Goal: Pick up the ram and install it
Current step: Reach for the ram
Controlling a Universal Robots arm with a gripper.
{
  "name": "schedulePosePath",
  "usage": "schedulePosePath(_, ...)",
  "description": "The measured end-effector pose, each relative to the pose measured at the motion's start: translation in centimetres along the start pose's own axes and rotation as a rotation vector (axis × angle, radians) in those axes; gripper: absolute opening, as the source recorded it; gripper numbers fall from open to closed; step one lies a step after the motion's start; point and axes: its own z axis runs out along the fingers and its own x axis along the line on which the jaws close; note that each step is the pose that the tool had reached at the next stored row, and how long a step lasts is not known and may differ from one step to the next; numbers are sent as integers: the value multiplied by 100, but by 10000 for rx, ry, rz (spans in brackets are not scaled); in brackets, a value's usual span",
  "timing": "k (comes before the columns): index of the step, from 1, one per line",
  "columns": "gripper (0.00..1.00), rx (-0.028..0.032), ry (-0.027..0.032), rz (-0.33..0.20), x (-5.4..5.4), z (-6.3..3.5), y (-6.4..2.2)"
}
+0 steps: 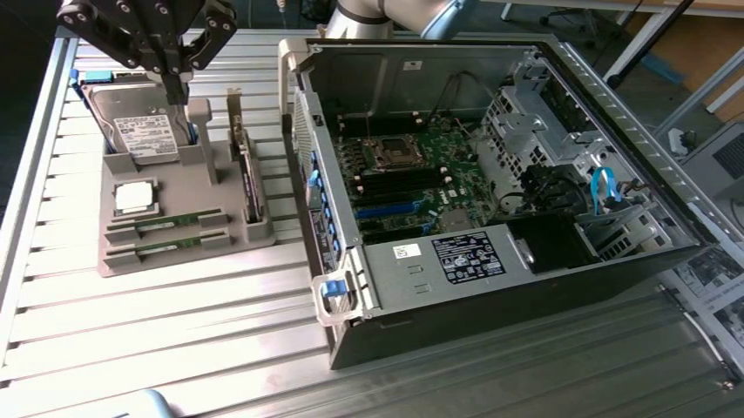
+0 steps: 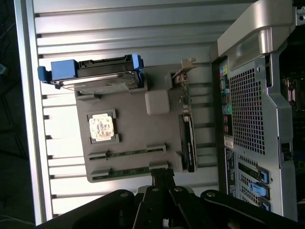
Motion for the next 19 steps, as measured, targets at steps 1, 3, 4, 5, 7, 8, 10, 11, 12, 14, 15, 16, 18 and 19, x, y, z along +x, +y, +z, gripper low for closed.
schedulePosePath(1, 11, 0, 0, 0, 0, 0, -2)
schedulePosePath(3, 11, 0, 0, 0, -1, 1, -6)
schedulePosePath(4, 11, 0, 0, 0, -1, 1, -8)
schedulePosePath(5, 11, 0, 0, 0, -1, 1, -10)
schedulePosePath(7, 11, 0, 0, 0, -1, 2, -13)
schedulePosePath(8, 11, 0, 0, 0, -1, 2, -15)
schedulePosePath(10, 11, 0, 0, 1, -1, 3, -19)
schedulePosePath(11, 11, 0, 0, 0, -2, 3, -21)
schedulePosePath(12, 11, 0, 0, 0, -2, 3, -23)
schedulePosePath(14, 11, 0, 0, 0, -2, 4, -29)
schedulePosePath(15, 11, 0, 0, 0, -2, 4, -31)
schedulePosePath(16, 11, 0, 0, 0, -3, 4, -34)
schedulePosePath(18, 11, 0, -1, 0, -3, 5, -40)
schedulePosePath(19, 11, 0, 0, 1, -3, 5, -42)
